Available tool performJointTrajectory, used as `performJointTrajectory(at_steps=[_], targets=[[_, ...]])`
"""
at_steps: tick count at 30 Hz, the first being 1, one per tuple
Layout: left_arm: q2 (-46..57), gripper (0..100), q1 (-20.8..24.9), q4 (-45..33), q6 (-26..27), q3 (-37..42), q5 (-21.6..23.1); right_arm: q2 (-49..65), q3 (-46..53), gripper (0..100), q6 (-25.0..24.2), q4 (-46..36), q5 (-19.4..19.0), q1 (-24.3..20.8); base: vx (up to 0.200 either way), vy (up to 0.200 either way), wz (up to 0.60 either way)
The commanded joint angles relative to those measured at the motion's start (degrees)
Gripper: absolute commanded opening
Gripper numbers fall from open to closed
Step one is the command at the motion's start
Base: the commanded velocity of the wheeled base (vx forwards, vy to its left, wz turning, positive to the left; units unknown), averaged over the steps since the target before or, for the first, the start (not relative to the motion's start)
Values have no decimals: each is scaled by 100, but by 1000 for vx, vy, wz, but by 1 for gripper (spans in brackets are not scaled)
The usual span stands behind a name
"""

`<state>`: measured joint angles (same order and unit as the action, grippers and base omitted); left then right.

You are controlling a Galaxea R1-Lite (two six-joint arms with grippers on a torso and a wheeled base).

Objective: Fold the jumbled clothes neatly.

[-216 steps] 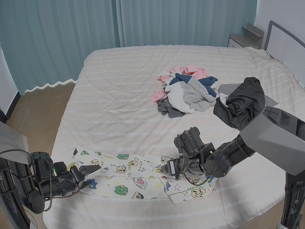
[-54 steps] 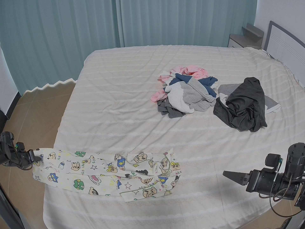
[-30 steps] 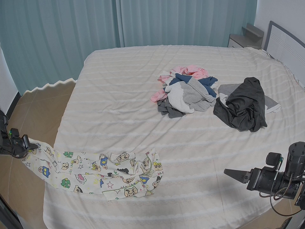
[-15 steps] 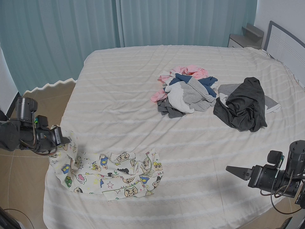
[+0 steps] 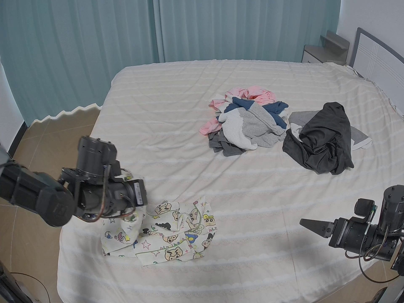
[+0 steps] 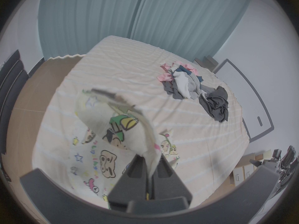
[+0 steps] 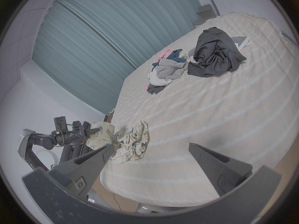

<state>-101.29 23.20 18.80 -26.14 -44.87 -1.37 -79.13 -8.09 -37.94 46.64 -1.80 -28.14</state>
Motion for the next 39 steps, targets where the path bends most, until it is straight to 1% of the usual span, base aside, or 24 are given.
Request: performJointTrajectory(at_steps=[1,6,7,9,15,19,27,28,31,34,36,37,39], targets=[[-1077,0,668,555,-260,-74,-373,-6,1,100,6,3,-4,1,0,0,0],[-1253,0,783,651,-322,-153,-391,-15,1,100,-3,3,-4,-8,0,0,0],[-1297,0,879,757,-506,-197,-391,-24,10,100,-3,3,-4,-8,0,0,0],[-1323,0,932,836,-594,-241,-400,-24,10,100,6,3,-4,-8,0,0,0],[-1569,0,958,889,-630,-443,-408,-24,10,100,6,3,-4,-25,0,0,0],[-1754,0,1055,889,-753,-593,-417,-24,10,100,6,3,-4,-25,0,0,0],[-1806,0,1117,898,-805,-645,-408,-32,10,100,6,3,-4,-25,0,0,0],[-1806,100,1117,898,-805,-654,-417,-32,10,100,6,3,-4,-25,0,0,0],[-1806,100,1117,906,-823,-698,-452,-24,10,100,6,3,-4,-25,0,0,0],[-1815,100,1081,1170,-832,-716,-760,-15,10,100,23,3,-4,-25,0,0,0],[-1833,100,1046,1355,-849,-716,-830,-15,10,100,23,3,-4,-25,0,0,0],[-1833,100,958,1548,-867,-716,-883,-15,18,100,23,3,-4,-25,0,0,0],[-1771,100,844,1592,-867,-698,-901,-15,18,100,23,3,-4,-25,0,0,0]])
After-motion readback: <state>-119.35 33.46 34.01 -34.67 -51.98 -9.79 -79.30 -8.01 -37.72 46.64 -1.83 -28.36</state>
